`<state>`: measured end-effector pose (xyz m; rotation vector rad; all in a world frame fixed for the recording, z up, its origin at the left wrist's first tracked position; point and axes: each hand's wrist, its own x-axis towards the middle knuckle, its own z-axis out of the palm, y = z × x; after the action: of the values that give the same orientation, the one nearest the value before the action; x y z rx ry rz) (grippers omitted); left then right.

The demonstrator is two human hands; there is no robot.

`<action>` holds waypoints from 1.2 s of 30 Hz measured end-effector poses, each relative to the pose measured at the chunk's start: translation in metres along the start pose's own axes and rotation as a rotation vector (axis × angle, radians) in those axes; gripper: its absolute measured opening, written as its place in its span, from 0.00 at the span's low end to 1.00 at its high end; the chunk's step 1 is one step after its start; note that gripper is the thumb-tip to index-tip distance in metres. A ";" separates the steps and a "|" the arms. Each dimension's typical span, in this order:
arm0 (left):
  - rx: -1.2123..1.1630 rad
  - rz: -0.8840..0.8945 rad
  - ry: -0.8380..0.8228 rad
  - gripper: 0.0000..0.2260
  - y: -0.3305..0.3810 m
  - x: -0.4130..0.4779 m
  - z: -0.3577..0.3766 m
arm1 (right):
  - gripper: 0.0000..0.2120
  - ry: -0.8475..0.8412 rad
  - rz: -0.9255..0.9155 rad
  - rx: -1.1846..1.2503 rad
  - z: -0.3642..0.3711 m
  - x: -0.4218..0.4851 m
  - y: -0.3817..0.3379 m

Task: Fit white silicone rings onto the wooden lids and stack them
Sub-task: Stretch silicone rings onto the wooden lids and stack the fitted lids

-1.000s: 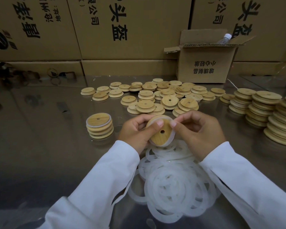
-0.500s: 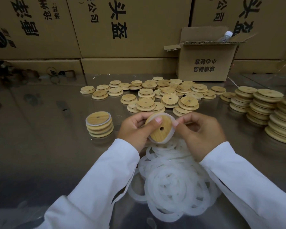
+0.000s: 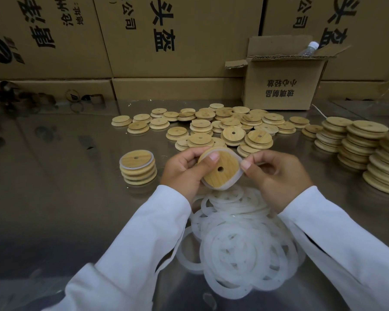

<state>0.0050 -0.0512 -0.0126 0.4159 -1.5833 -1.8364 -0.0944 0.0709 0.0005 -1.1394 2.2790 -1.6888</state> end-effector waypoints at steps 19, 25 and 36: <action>-0.024 -0.030 0.034 0.18 -0.003 0.000 0.001 | 0.06 0.164 0.029 0.113 0.013 -0.007 0.003; 0.200 -0.006 -0.018 0.04 -0.006 -0.002 0.001 | 0.07 0.119 -0.040 -0.006 0.011 -0.009 0.002; -0.002 -0.053 -0.102 0.11 -0.002 -0.002 -0.002 | 0.09 0.035 -0.088 -0.019 0.000 -0.003 -0.002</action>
<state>0.0067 -0.0514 -0.0152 0.3719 -1.6531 -1.9265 -0.0913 0.0728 0.0012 -1.2420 2.3021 -1.7344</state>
